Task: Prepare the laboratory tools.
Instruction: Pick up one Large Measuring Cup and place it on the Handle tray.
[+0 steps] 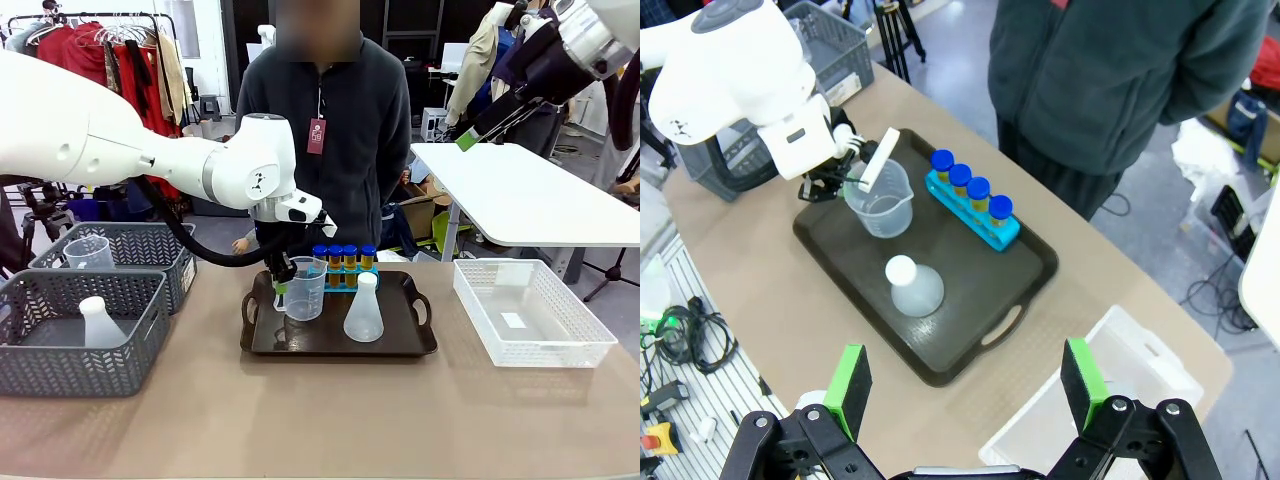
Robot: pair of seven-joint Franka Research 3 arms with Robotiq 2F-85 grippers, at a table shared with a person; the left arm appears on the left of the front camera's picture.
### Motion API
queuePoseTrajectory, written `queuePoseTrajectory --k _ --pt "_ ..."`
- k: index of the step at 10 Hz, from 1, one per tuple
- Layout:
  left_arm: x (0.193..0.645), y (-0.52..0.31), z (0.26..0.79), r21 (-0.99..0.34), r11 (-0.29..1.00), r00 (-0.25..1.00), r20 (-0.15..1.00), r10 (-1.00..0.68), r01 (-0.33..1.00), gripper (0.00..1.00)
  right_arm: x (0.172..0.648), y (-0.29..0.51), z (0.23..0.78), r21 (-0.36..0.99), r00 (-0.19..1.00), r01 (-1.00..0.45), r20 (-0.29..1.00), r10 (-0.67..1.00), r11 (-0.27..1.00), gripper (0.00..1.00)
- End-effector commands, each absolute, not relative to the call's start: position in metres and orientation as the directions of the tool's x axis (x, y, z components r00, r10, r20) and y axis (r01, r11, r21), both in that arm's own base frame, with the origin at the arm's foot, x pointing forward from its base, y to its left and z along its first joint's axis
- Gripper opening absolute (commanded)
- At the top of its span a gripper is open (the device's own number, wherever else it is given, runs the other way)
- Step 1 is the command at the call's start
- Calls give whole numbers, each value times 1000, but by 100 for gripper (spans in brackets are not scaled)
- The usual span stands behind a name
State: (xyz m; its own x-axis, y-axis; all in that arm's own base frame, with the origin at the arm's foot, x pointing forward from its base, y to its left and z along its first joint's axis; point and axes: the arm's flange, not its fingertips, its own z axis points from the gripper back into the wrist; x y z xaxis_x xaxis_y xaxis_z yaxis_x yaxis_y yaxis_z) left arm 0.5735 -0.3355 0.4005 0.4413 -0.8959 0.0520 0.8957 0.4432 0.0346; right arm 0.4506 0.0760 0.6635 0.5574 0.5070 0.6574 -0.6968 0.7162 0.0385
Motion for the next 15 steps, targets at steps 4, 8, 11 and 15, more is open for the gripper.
queuePoseTrajectory --k 4,8,11,15 --pt "573 -328 401 4 437 436 64 -898 900 95 451 76 665 45 554 -701 662 504 712 100" --pt "571 -325 406 13 431 430 54 -901 902 100 451 76 665 45 554 -701 662 504 712 100" --pt "568 -323 409 21 423 422 53 -905 906 100 451 76 665 45 554 -701 662 504 712 100" --pt "573 -331 408 34 441 439 52 -897 897 100 451 76 665 45 554 -701 662 504 712 100"
